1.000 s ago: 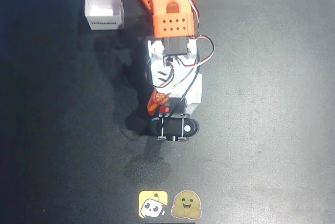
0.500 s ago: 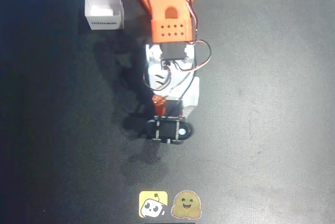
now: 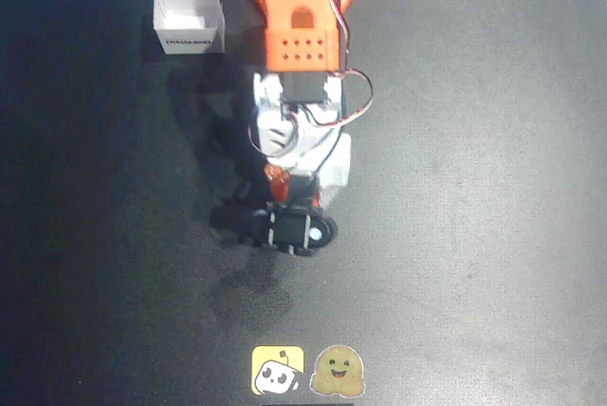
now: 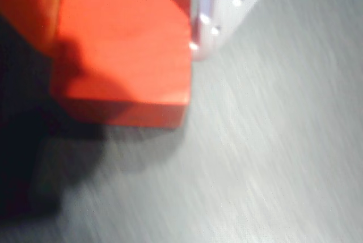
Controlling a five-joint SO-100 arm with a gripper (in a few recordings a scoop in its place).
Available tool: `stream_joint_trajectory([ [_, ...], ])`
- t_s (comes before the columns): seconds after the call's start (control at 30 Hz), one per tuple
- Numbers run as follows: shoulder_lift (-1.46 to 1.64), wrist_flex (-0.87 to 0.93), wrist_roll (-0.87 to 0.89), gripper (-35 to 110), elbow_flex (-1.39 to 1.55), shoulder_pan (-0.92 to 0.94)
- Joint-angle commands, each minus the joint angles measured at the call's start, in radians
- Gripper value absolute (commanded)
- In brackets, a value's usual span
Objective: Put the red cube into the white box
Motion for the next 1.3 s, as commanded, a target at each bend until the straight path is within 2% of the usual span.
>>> stream_joint_trajectory([
  [0.0, 0.106, 0.201, 0.005, 0, -0.118, 0.021],
  [0.13, 0.176, 0.440, 0.061, 0, -0.247, 0.064],
  [0.23, 0.281, 0.534, 0.129, 0, -0.247, 0.124],
  [0.53, 0.492, 0.795, 0.164, 0, -0.186, 0.526],
  [0.73, 0.502, 0.856, -0.075, 0, -0.179, 0.916],
  [0.87, 0.505, 0.885, -0.178, 0, -0.170, 1.089],
  [1.27, 0.541, 0.925, -0.199, 0, -0.064, 1.210],
])
